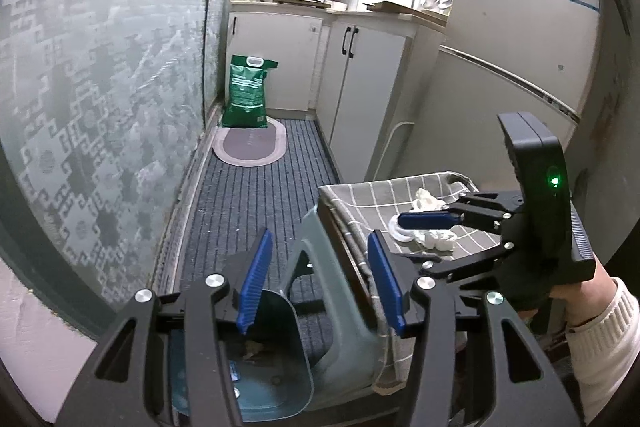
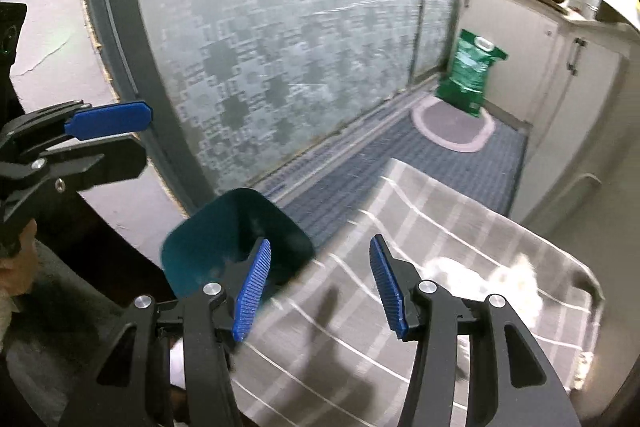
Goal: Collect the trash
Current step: 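Move both open tools back over the table toward the tissues, then grasp the crumpled white tissue with the right tool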
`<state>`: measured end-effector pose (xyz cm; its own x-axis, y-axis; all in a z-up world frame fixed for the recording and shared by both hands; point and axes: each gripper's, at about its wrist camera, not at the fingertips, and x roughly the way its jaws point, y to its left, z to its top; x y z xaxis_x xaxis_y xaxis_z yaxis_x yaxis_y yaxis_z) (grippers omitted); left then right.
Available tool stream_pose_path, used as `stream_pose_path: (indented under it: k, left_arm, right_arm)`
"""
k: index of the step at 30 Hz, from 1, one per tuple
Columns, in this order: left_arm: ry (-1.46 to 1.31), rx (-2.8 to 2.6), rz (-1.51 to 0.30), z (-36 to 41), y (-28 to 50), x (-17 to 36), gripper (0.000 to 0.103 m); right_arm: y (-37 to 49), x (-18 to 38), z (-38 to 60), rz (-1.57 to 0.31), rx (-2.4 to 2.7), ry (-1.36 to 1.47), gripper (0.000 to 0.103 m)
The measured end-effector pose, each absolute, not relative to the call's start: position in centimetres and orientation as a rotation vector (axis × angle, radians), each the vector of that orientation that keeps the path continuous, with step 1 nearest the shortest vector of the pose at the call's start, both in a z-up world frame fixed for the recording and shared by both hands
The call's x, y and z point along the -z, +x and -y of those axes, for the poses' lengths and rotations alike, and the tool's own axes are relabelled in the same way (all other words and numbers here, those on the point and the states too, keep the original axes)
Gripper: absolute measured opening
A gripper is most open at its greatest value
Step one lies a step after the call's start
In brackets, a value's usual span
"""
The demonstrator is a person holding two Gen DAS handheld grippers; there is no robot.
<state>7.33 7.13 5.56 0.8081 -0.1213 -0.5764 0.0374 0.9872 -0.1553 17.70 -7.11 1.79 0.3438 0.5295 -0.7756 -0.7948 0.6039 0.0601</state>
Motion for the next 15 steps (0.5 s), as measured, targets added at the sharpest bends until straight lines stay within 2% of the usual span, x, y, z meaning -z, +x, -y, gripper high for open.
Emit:
stream_pose_path:
  k: [15]
  left_arm:
    - [-0.116,0.143,-0.667,-2.9,10.1,-4.0,0.056]
  right_arm:
    - [19.5,1.2,12.7,-0.877,-0.723,-0.442,0.037]
